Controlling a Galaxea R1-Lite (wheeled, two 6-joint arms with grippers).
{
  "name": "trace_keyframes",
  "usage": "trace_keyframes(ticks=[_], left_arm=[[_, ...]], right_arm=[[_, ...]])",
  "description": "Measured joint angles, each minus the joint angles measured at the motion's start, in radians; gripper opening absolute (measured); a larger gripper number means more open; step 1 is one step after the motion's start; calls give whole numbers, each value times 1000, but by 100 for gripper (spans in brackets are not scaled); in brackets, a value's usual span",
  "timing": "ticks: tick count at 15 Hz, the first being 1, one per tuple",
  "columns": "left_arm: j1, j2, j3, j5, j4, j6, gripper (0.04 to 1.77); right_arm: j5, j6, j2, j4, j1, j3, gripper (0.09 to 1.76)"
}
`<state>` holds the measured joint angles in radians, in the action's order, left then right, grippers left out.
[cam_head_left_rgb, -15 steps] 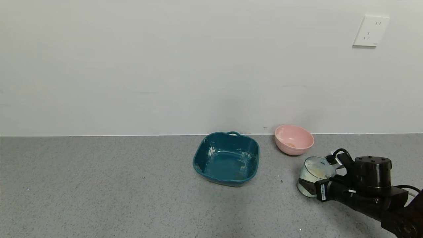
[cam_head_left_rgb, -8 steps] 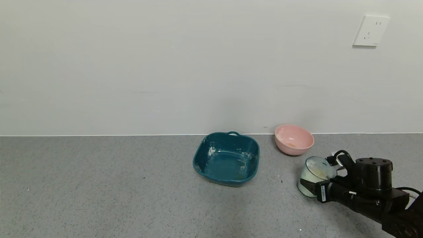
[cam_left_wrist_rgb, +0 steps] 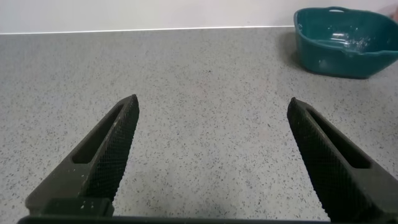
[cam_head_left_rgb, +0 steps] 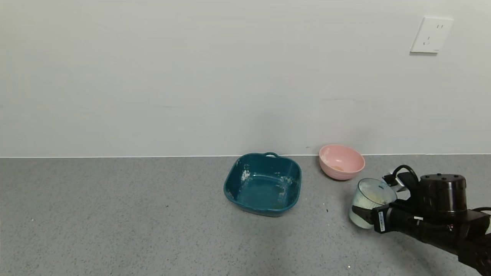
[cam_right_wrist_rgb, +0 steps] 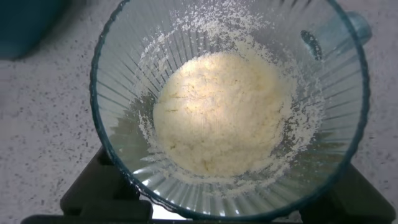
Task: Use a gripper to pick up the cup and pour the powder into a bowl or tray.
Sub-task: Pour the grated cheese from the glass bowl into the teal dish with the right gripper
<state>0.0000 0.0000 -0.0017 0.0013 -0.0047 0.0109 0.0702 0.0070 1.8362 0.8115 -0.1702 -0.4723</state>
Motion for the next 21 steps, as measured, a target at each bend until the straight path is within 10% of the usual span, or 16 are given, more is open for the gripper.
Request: trace_keyframes(ticks=[21], left_arm=[[0, 0, 0, 0, 0, 0, 172]], right_arm=[[-311, -188, 45, -611, -211, -753, 133]])
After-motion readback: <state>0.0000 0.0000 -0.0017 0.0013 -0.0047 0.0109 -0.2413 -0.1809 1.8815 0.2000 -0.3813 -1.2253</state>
